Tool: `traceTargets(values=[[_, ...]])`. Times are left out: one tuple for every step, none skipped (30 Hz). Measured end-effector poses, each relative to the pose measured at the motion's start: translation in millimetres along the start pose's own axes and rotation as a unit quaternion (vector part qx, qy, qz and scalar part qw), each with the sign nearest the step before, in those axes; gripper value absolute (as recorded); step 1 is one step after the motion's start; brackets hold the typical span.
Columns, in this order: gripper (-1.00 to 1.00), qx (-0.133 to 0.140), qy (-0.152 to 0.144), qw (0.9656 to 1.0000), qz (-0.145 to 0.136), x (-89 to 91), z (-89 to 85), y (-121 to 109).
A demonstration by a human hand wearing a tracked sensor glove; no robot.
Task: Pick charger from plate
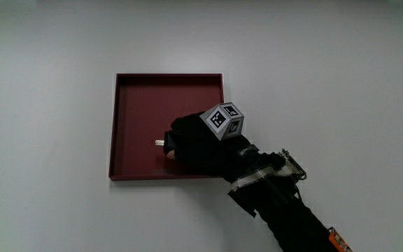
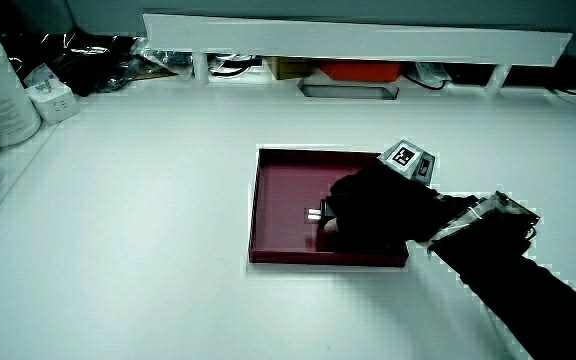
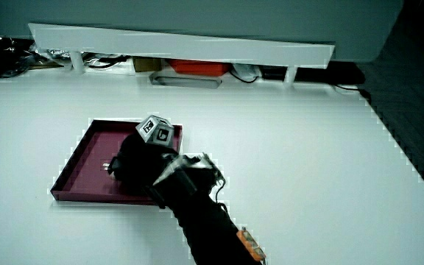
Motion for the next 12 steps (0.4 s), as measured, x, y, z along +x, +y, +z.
traceTargets(values=[[1.0,0.004,-0.002,1.0,0.005,-2.7,5.2,-3.2],[1.0,0.007,-0.003,0.9999,0.011,-5.4,10.4,-6.3],[1.0,0.008,0.002,0.9997,0.021,-5.7,14.6,-9.6],[1.0,0.008,0.007,0.9995,0.031,-5.9,18.9,-12.9],[1.0,0.009,0.013,0.999,0.041,-6.2,23.2,-16.2],[1.0,0.009,0.018,0.9985,0.051,-6.4,27.5,-19.5],[1.0,0.01,0.023,0.9978,0.061,-6.6,31.8,-22.8],[1.0,0.022,0.02,0.9985,0.046,-12.1,40.0,-29.6],[1.0,0.035,0.016,0.9988,0.031,-17.5,48.1,-36.4],[1.0,0.04,0.017,0.9986,0.032,-16.0,51.7,-40.1],[1.0,0.042,0.017,0.9984,0.034,-17.4,56.9,-44.5],[1.0,0.045,0.014,0.9984,0.032,-16.6,60.0,-48.2]])
